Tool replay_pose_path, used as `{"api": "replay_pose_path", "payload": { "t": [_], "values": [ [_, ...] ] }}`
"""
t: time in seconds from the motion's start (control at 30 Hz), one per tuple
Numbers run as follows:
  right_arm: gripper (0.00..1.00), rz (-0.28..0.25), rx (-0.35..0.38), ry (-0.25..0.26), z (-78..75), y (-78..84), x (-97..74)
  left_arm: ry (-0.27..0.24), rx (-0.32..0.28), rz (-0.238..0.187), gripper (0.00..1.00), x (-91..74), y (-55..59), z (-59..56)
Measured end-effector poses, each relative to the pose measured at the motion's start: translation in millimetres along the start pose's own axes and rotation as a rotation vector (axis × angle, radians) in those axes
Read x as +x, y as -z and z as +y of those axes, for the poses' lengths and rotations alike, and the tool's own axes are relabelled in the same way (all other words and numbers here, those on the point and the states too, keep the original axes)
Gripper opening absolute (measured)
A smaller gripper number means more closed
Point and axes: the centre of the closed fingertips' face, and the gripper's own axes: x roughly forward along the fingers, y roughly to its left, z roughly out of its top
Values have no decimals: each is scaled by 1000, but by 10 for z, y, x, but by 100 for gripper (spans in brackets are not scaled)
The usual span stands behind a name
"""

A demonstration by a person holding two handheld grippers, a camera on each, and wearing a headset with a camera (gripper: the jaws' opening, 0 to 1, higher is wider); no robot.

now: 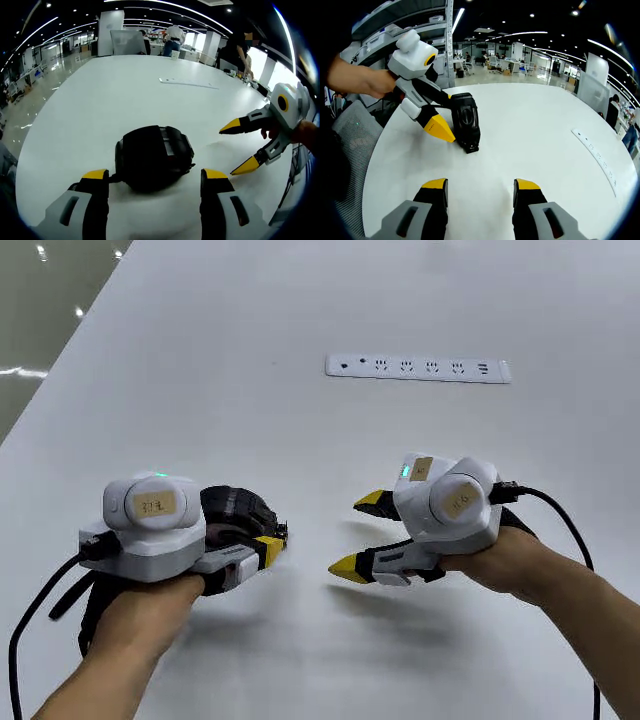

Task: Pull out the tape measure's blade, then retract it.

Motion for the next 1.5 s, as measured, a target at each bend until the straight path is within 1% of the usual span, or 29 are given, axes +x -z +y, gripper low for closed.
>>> {"api": "replay_pose_path", "payload": {
  "t": [0.1,0.27,0.4,0.43,0.5,0.63,0.7,0.83,0.93,1.0,1.1,1.2,1.3,1.37,1.5],
  "values": [
    [53,-10,10,20,-10,36,-55,2,12,8,72,-23,39,5],
    [56,-18,30,35,-6,97,-121,1,22,7,75,-52,62,37],
    [61,-17,46,41,9,158,-188,12,34,3,77,-68,73,45],
    [62,-21,54,45,9,170,-210,20,46,-3,77,-71,72,41],
    [63,-20,59,56,7,193,-250,30,54,-12,78,-77,74,34],
    [64,-30,76,73,17,220,-327,34,69,-12,80,-89,87,51],
    [65,-28,84,83,19,253,-364,51,68,-26,80,-107,78,26],
    [67,-36,113,101,26,306,-440,82,85,-52,81,-151,62,-31],
    [69,-45,125,116,44,334,-495,89,93,-55,81,-186,73,-45],
    [70,-58,141,125,68,343,-536,97,95,-70,81,-218,66,-59],
    [73,-72,164,137,96,367,-585,108,100,-80,83,-258,72,-72],
    [76,-89,184,151,122,382,-633,116,122,-90,84,-294,81,-78],
    [81,-99,197,176,119,410,-678,137,140,-113,87,-336,70,-106],
    [82,-112,219,179,142,415,-707,148,161,-124,88,-361,71,-116],
    [86,-134,226,202,154,421,-753,165,187,-132,89,-389,97,-114]
  ]
}}
